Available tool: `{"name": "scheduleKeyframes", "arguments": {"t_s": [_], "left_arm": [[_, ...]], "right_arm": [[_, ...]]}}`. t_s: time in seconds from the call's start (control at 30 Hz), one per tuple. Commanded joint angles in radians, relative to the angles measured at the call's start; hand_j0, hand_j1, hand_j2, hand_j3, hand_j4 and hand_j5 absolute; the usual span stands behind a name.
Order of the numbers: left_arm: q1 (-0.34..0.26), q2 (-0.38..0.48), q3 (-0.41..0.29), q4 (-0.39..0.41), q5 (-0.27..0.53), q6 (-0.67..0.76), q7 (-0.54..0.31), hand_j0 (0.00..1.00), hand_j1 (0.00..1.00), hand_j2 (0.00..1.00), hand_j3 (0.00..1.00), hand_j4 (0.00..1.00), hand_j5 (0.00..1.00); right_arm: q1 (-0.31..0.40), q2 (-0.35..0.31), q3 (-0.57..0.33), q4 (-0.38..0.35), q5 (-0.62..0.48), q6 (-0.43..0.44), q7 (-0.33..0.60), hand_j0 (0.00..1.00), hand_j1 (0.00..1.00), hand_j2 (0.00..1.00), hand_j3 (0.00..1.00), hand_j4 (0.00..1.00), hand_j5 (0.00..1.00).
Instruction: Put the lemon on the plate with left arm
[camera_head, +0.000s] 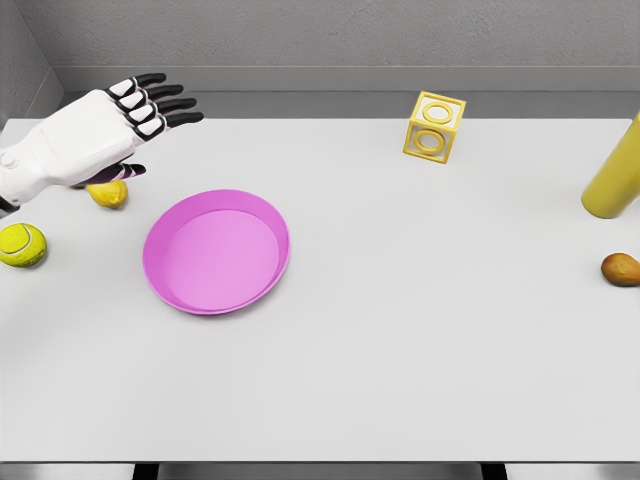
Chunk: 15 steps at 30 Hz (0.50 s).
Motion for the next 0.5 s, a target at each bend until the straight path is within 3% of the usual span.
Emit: {"name": "scheduleKeyframes", "arguments": {"t_s": [0.0, 0.47], "left_arm": [[0.000, 0.000, 0.002, -0.004, 0.008, -0.001, -0.007, 1.00, 1.00, 1.00, 1.00, 1.00, 1.00], [-0.006, 0.004, 0.005, -0.007, 0.010, -0.001, -0.007, 1.00, 1.00, 1.00, 1.00, 1.00, 1.00]], "right_arm": [[0.000, 0.000, 0.001, 0.000, 0.003, -0.001, -0.002, 1.00, 1.00, 1.00, 1.00, 1.00, 1.00], [0.000, 0.000, 0.027, 0.000, 0.001, 0.000, 0.001, 1.00, 1.00, 1.00, 1.00, 1.00, 1.00]]}}
